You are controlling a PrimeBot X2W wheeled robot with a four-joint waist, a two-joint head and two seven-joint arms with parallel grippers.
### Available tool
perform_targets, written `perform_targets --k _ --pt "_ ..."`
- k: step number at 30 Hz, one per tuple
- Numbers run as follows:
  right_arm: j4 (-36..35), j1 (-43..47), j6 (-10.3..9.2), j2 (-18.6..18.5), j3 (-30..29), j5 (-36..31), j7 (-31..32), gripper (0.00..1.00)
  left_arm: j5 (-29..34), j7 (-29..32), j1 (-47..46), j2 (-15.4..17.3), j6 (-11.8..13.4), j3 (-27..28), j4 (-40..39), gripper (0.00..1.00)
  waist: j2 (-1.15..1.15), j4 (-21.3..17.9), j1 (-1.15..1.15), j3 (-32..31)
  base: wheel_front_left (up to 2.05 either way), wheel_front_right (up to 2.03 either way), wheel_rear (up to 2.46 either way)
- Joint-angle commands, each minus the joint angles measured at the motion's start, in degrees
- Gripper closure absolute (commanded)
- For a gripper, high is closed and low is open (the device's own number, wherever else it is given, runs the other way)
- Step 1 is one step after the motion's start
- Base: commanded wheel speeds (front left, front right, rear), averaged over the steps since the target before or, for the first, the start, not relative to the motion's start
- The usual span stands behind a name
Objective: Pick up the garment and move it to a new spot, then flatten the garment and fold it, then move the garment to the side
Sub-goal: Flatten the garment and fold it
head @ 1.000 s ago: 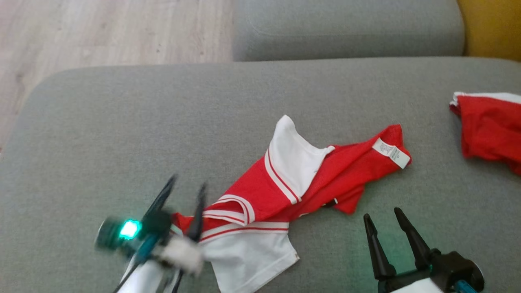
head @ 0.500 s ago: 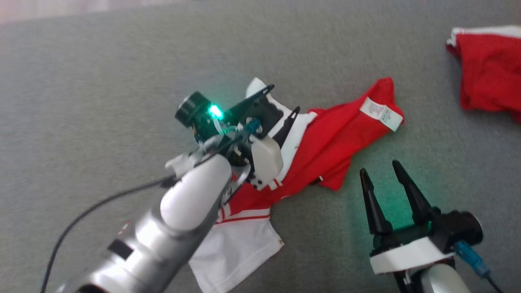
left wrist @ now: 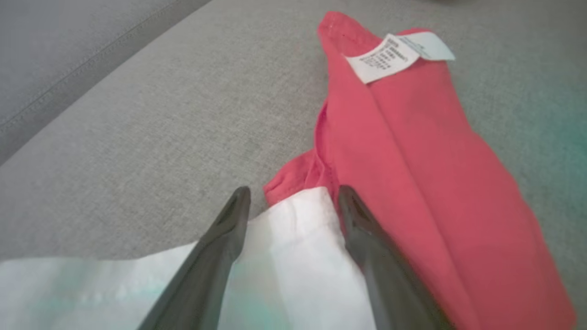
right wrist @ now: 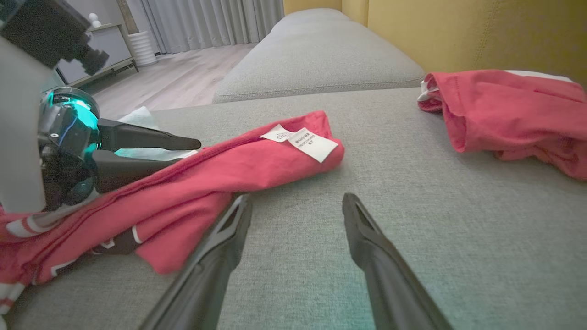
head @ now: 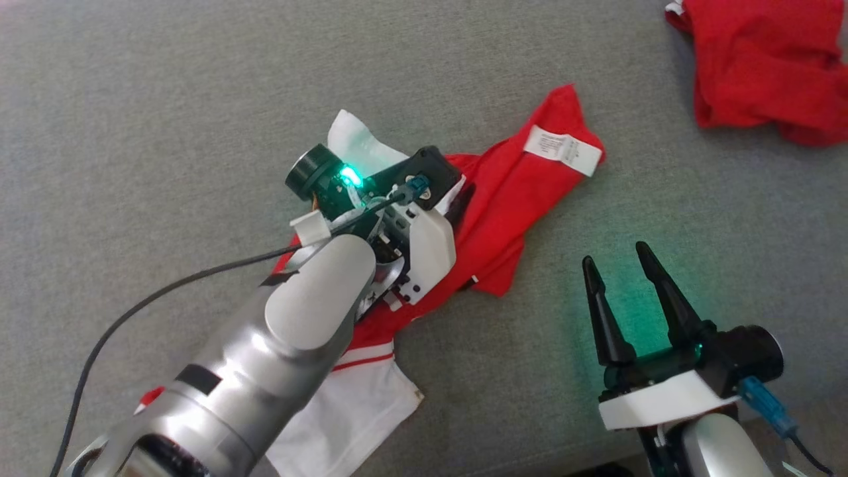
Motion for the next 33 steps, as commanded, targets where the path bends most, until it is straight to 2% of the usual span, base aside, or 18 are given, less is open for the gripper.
perform_targets --k 1,2,3,4,6,9,10,11,13,23,27,31,33 --pt "-1.54 -1.12 -0.05 -0.3 1.18 0.48 -0.23 0.0 -0.6 0.12 -2.96 0.13 0.06 0.66 -1.1 0.25 0.0 -0.33 -0.01 -0.16 0.0 0.0 0.0" --pt "-1.59 -1.11 -0.05 -0.29 1.1 0.73 -0.23 0.0 -0.75 0.16 -3.06 0.13 0.15 0.54 -0.85 0.29 0.0 -0.41 -0.01 -0.22 0.0 0.0 0.0" --pt "-1.63 -1.1 -0.05 -0.29 1.05 0.9 -0.23 0.0 -0.69 0.24 -3.23 0.13 0.33 0.36 -0.6 0.44 0.0 -0.46 -0.01 -0.29 0.0 0.0 0.0" --pt "-1.66 -1.08 -0.05 -0.29 1.0 1.04 -0.23 0.0 -0.63 0.33 -3.36 0.13 0.51 0.21 -0.41 0.53 0.0 -0.47 -0.01 -0.38 0.0 0.0 0.0" --pt "-1.72 -0.98 -0.05 -0.28 0.94 1.26 -0.23 0.0 -0.53 0.27 -3.52 0.12 0.95 0.01 -0.33 0.53 0.0 -0.41 -0.01 -0.56 0.0 0.0 0.0" --pt "-1.75 -0.82 -0.05 -0.28 0.93 1.51 -0.23 0.0 0.13 0.02 -3.51 0.33 1.72 -0.56 -0.71 0.4 0.0 -0.14 -0.01 -0.8 0.0 0.0 0.0" --pt "-1.79 -0.76 -0.05 -0.28 0.89 1.59 -0.23 0.0 0.27 -0.05 -3.36 0.44 1.98 -0.72 -1.05 0.43 0.0 -0.01 -0.01 -0.88 0.0 0.0 0.0" --pt "-1.82 -0.7 -0.05 -0.28 0.87 1.66 -0.23 0.0 0.32 -0.02 -3.16 0.56 2.18 -0.84 -1.41 0.52 0.0 0.12 -0.01 -0.96 0.0 0.0 0.0" --pt "-1.81 -0.62 -0.05 -0.28 0.9 1.7 -0.23 0.0 0.47 0.32 -2.73 0.94 2.71 -1.07 -2.18 0.56 0.0 0.33 -0.01 -1.13 0.0 0.0 0.0" --pt "-1.82 -0.4 -0.05 -0.27 0.76 1.67 -0.23 0.0 -0.43 2.7 0.91 3.29 4.25 -1.54 -6.55 0.47 0.0 1.17 -0.01 -2.08 0.0 0.0 0.0" --pt "-1.82 -0.42 -0.05 -0.27 0.86 1.65 -0.23 0.0 -1.19 3.75 2.22 3.8 4.36 -1.78 -8.1 0.51 0.0 1.42 -0.01 -2.32 0.0 0.0 0.0" --pt "-1.81 -0.63 -0.05 -0.27 1.14 1.69 -0.23 0.0 -1.31 3.78 2.59 4.32 5.03 -1.73 -9.17 0.66 0.0 1.28 -0.01 -2.32 0.0 0.0 0.0" --pt "-1.83 -0.69 -0.05 -0.27 1.24 1.7 -0.23 0.0 -1.23 3.27 2.48 4.56 5.47 -1.58 -9.56 0.69 0.0 1.16 -0.01 -2.28 0.0 0.0 0.0"
